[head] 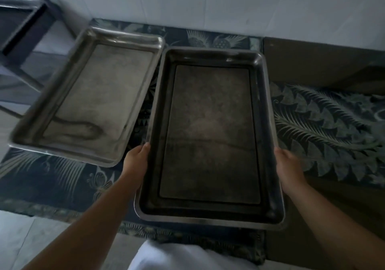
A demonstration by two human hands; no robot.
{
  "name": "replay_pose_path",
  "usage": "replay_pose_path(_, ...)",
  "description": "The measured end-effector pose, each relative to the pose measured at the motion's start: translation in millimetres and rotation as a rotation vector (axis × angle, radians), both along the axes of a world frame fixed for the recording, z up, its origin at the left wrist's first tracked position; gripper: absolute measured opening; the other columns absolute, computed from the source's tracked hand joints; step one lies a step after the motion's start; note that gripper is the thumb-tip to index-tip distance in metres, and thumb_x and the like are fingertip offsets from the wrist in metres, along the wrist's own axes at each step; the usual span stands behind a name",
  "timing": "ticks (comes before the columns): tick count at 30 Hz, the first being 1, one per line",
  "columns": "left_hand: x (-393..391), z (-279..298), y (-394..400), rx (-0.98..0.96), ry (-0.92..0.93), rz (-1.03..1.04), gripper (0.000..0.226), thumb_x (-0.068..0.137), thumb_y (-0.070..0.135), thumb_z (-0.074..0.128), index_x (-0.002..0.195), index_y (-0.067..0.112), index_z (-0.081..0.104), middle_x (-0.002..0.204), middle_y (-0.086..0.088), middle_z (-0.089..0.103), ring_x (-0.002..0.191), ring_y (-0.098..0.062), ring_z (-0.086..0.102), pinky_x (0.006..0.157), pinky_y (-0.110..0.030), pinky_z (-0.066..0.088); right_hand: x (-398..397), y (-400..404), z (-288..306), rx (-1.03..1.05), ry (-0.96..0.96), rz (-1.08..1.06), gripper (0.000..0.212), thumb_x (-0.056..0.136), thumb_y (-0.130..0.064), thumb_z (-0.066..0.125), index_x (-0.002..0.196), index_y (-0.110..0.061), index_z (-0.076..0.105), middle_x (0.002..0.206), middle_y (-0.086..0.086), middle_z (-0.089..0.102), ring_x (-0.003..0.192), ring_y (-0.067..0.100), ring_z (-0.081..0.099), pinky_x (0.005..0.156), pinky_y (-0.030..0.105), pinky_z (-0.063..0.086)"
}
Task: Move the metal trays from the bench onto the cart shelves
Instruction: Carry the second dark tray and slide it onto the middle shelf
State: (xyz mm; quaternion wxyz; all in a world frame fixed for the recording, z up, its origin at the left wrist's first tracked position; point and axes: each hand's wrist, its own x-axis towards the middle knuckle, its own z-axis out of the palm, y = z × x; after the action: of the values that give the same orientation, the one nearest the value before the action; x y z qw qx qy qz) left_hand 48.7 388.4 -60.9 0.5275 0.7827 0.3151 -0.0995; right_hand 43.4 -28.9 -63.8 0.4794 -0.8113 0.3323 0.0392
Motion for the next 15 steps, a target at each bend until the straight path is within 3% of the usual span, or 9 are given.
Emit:
replay_pose_path(2, -13, 13, 5, 0.010, -0.035, 0.023, 0.048, 0.100, 0.047, 0.054, 0.068, 0.014, 0.069, 0.054, 0.002, 0.062, 0.054, -0.012, 0.060, 0.051, -0.026, 0.041, 0, 5, 13, 0.004, -0.043, 0.016, 0.047, 0.095, -0.047, 0.048, 0.082, -0.004, 0.062, 0.069, 0.020, 0.055, 0.066, 0.027, 0.054, 0.063, 0.037, 0.041)
replay_pose_path(4, -26, 23, 13, 0.031, -0.062, 0.055, 0.047, 0.099, 0.047, 0.054, 0.070, 0.015, 0.071, 0.055, 0.004, 0.065, 0.054, -0.010, 0.061, 0.052, -0.026, 0.042, 1, 14, 22, -0.005, -0.069, 0.037, 0.046, 0.095, -0.045, 0.049, 0.087, -0.002, 0.062, 0.071, 0.014, 0.055, 0.066, 0.024, 0.052, 0.063, 0.035, 0.040)
replay_pose_path(6, -42, 35, 25, 0.050, -0.089, 0.096, 0.042, 0.099, 0.046, 0.053, 0.072, 0.023, 0.075, 0.058, 0.010, 0.069, 0.056, -0.004, 0.063, 0.055, -0.025, 0.044, 0, 27, 29, -0.012, -0.086, 0.070, 0.044, 0.096, -0.045, 0.050, 0.089, -0.003, 0.063, 0.074, 0.012, 0.059, 0.065, 0.022, 0.054, 0.062, 0.034, 0.041)
replay_pose_path(9, -68, 51, 46, 0.021, -0.116, 0.160, 0.034, 0.097, 0.048, 0.053, 0.075, 0.039, 0.077, 0.069, 0.007, 0.075, 0.065, -0.010, 0.069, 0.061, -0.030, 0.052, 2, 51, 40, -0.049, -0.102, 0.146, 0.040, 0.097, -0.044, 0.049, 0.074, -0.014, 0.061, 0.066, 0.006, 0.059, 0.060, 0.019, 0.053, 0.054, 0.029, 0.036)
replay_pose_path(15, -133, 68, 100, 0.031, -0.128, 0.381, 0.038, 0.096, 0.047, 0.058, 0.074, 0.022, 0.075, 0.063, -0.003, 0.069, 0.061, -0.018, 0.065, 0.060, -0.034, 0.051, 9, 126, 62, 0.060, -0.027, 0.352, 0.038, 0.095, -0.038, 0.049, 0.072, -0.009, 0.059, 0.064, 0.010, 0.050, 0.063, 0.023, 0.047, 0.062, 0.036, 0.036)
